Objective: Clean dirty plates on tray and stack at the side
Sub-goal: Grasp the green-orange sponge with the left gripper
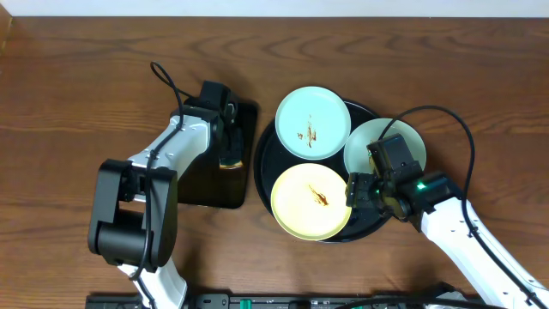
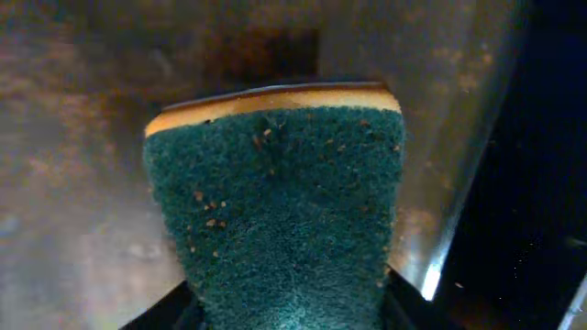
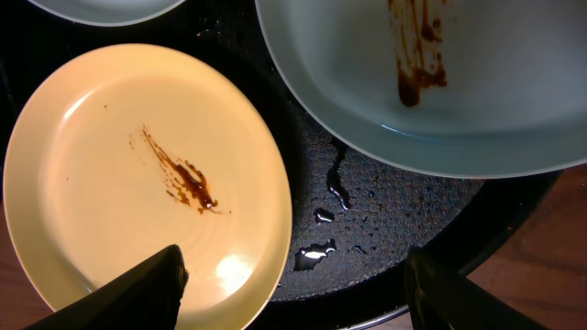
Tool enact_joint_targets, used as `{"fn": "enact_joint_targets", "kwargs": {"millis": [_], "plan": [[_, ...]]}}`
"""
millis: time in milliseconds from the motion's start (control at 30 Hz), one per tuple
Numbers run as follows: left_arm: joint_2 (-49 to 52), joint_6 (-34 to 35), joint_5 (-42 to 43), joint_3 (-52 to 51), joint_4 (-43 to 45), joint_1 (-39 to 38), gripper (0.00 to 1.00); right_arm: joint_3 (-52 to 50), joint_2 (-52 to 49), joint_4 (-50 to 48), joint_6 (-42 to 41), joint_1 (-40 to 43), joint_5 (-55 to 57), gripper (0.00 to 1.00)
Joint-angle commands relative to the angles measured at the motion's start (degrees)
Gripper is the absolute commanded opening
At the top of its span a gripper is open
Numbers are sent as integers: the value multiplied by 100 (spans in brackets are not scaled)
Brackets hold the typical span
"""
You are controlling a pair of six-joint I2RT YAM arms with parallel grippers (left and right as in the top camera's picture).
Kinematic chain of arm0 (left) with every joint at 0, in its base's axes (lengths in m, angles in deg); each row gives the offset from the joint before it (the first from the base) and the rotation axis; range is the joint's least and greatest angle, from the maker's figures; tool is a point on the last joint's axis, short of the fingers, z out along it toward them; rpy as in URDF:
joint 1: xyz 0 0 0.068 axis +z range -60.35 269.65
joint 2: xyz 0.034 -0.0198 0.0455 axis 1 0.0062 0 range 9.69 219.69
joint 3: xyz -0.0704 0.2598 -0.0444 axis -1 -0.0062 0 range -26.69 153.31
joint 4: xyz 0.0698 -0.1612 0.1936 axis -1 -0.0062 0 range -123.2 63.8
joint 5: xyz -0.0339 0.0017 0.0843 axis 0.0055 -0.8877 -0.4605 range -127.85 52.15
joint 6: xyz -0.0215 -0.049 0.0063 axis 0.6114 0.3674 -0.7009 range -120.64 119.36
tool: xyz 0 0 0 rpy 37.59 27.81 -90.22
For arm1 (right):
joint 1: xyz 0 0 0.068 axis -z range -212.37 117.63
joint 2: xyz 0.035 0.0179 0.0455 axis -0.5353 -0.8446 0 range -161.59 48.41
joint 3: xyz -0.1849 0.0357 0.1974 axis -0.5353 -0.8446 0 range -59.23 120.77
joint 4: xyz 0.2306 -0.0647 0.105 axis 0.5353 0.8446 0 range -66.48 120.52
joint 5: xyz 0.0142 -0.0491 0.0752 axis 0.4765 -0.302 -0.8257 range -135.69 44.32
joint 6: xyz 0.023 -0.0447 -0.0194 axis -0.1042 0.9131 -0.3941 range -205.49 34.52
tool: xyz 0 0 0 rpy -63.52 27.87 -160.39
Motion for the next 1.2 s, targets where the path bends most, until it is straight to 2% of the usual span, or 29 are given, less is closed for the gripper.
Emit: {"fn": "enact_joint_targets", "kwargs": {"millis": [0,133,533,600,800,1167], "plan": [[-291,190,-551,114,-22,4,50,74,-4,-17,-74,-33,98,75],[-363,431,-546,114,-109,-24,50,74,-4,-20,-74,-33,96,75],[-214,448,-549,76,-120,-216,53,74,-4,-11,-74,-33,72,75],[-195,444,-557,76,-76,-216,52,74,-4,-4,-74,-33,72,75],[-186,444,-592,74,48,-216,36,74,-4,13,-74,-33,72,75],[103,446,-590,37,212,-216,37,74,-4,35,-74,-33,72,75]]}}
